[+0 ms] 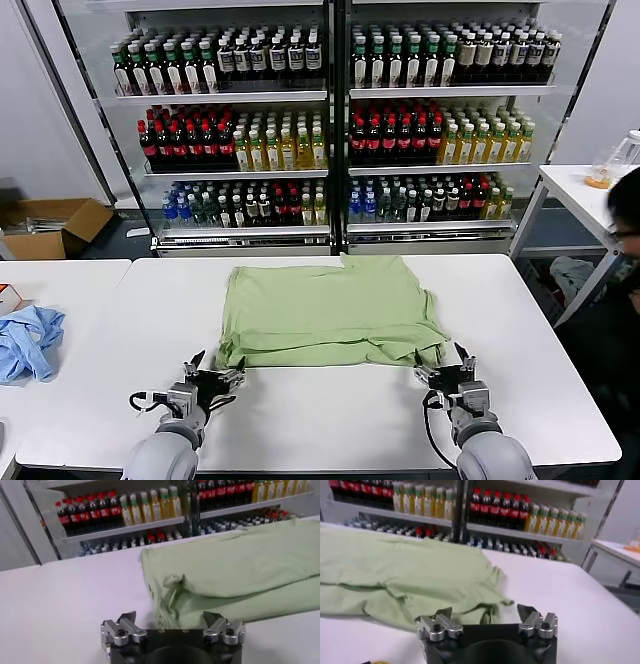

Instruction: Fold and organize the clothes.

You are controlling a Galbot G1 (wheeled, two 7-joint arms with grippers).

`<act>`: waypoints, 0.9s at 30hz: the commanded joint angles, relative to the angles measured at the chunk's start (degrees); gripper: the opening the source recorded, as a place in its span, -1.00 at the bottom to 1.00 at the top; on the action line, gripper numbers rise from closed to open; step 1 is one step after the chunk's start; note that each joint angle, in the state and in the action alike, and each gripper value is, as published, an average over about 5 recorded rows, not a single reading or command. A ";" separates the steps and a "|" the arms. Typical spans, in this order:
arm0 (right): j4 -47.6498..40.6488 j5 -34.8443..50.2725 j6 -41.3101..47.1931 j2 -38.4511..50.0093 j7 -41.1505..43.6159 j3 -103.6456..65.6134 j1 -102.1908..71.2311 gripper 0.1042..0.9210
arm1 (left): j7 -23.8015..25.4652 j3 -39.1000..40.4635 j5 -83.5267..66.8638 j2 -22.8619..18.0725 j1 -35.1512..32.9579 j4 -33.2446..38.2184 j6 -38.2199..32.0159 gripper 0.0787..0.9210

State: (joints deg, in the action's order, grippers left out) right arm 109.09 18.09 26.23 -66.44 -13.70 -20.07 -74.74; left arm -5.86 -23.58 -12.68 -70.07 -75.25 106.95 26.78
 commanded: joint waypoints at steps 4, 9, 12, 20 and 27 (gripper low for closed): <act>-0.90 3.71 1.34 0.32 -0.07 0.06 -0.13 0.05 | 1.02 -0.18 -1.48 0.20 -0.45 -0.48 -0.26 0.22; 0.34 4.27 1.19 1.00 0.05 -0.12 -1.61 -0.27 | 1.85 -0.52 -2.00 0.26 -1.61 -0.11 -0.57 -0.13; 1.62 4.35 0.94 1.39 0.09 -0.35 -2.84 -0.46 | 2.29 -0.70 -2.45 0.28 -2.51 0.38 -0.79 -0.34; 7.62 3.02 0.34 1.89 0.14 -1.36 -8.96 -0.96 | 3.17 -1.57 -3.97 0.41 -5.67 3.33 -0.96 -0.87; 12.40 0.85 -0.28 2.01 0.21 -1.93 -15.00 -1.00 | 3.21 -3.30 -4.48 -0.07 -11.51 8.05 -1.10 -0.98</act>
State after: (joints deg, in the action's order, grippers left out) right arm 116.04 20.22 26.27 -64.51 -13.50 -21.69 -83.19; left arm -3.01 -25.71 -16.50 -69.92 -80.70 110.11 25.70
